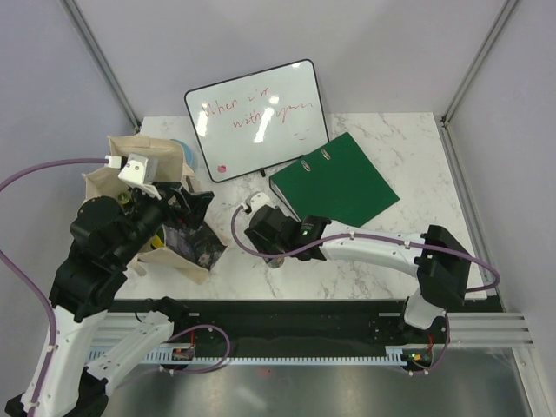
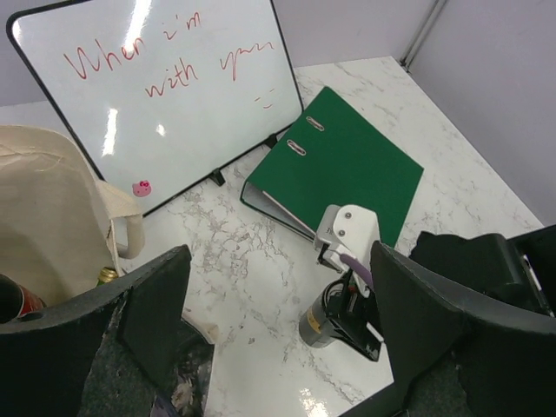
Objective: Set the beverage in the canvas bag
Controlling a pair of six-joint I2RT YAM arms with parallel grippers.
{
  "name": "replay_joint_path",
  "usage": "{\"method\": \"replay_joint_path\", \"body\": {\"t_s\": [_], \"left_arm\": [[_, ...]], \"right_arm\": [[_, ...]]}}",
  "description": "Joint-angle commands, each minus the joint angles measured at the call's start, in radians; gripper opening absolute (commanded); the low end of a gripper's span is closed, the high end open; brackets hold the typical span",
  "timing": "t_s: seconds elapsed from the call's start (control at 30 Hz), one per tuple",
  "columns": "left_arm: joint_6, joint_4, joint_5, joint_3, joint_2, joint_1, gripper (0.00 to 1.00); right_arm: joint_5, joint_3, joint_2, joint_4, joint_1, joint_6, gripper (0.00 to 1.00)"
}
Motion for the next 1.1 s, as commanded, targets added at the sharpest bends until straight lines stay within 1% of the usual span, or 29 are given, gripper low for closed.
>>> {"method": "replay_joint_path", "body": {"t_s": [0.0, 0.07, 0.1, 0.17, 0.2, 0.3, 0.33, 0.37, 0.4, 0.47, 0.5, 0.57, 0.6, 0.63, 0.67, 0.7, 0.73, 0.8, 0.83, 0.87, 0.93, 1.07], "left_arm": [[-0.008, 0.001, -0.025, 0.029, -0.002, -0.002, 0.9], [0.011, -0.004, -0.016, 0.023, -0.005, -0.002, 0.9], [0.018, -0.007, -0.016, 0.02, -0.007, -0.002, 0.9], [0.044, -0.01, -0.016, 0.013, -0.009, -0.002, 0.9], [0.05, -0.013, -0.022, 0.008, -0.012, -0.002, 0.91], [0.067, -0.015, -0.016, -0.009, -0.006, -0.002, 0.93], [0.069, -0.021, -0.016, -0.012, 0.005, -0.002, 0.93], [0.069, -0.027, 0.026, -0.01, 0.019, -0.002, 0.93], [0.067, -0.054, 0.04, -0.01, 0.059, -0.002, 0.93], [0.061, -0.073, 0.108, -0.006, 0.097, -0.002, 0.91], [0.052, -0.071, 0.129, -0.01, 0.108, -0.002, 0.9], [0.02, -0.047, 0.166, -0.039, 0.11, -0.009, 0.89], [0.011, -0.035, 0.169, -0.053, 0.11, -0.014, 0.88], [0.0, -0.019, 0.157, -0.076, 0.122, -0.035, 0.88], [-0.015, -0.018, 0.145, -0.086, 0.136, -0.051, 0.88], [-0.025, -0.019, 0.124, -0.104, 0.157, -0.071, 0.88], [-0.037, -0.019, 0.058, -0.11, 0.181, -0.133, 0.87], [-0.066, -0.018, -0.008, -0.116, 0.26, -0.236, 0.88], [-0.081, -0.015, -0.121, -0.113, 0.286, -0.353, 0.89], [-0.1, -0.01, -0.163, -0.109, 0.341, -0.406, 0.91], [-0.117, -0.008, -0.263, -0.092, 0.398, -0.497, 0.92], [-0.134, 0.001, -0.298, -0.109, 0.517, -0.517, 0.94]], "right_arm": [[0.05, 0.079, -0.003, 0.121, 0.026, 0.009, 0.44], [0.073, 0.077, -0.003, 0.117, 0.031, 0.022, 0.54], [0.076, 0.077, -0.01, 0.113, 0.031, 0.027, 0.64], [0.09, 0.079, -0.039, 0.109, 0.033, 0.033, 0.71], [0.096, 0.085, -0.065, 0.092, 0.033, 0.045, 0.77], [0.119, 0.105, -0.136, 0.061, 0.033, 0.065, 0.82], [0.119, 0.102, -0.154, 0.06, 0.031, 0.066, 0.83], [0.124, 0.103, -0.171, 0.057, 0.033, 0.066, 0.84], [0.139, 0.105, -0.199, 0.028, 0.028, 0.093, 0.85], [0.174, 0.115, -0.225, -0.029, -0.006, 0.136, 0.85], [0.185, 0.108, -0.266, -0.075, -0.026, 0.156, 0.84], [0.213, 0.059, -0.321, -0.103, -0.105, 0.202, 0.84], [0.207, 0.016, -0.385, -0.117, -0.191, 0.211, 0.85], [0.193, -0.006, -0.418, -0.121, -0.241, 0.226, 0.85], [0.179, -0.024, -0.447, -0.124, -0.291, 0.227, 0.85], [0.167, -0.05, -0.508, -0.126, -0.375, 0.228, 0.85], [0.164, -0.056, -0.536, -0.127, -0.407, 0.224, 0.85], [0.174, -0.067, -0.603, -0.126, -0.472, 0.207, 0.85], [0.177, -0.067, -0.619, -0.126, -0.481, 0.204, 0.85], [0.177, -0.066, -0.633, -0.126, -0.489, 0.198, 0.86], [0.173, -0.064, -0.662, -0.126, -0.497, 0.196, 0.86], [0.148, -0.075, -0.71, -0.124, -0.5, 0.204, 0.86]]}}
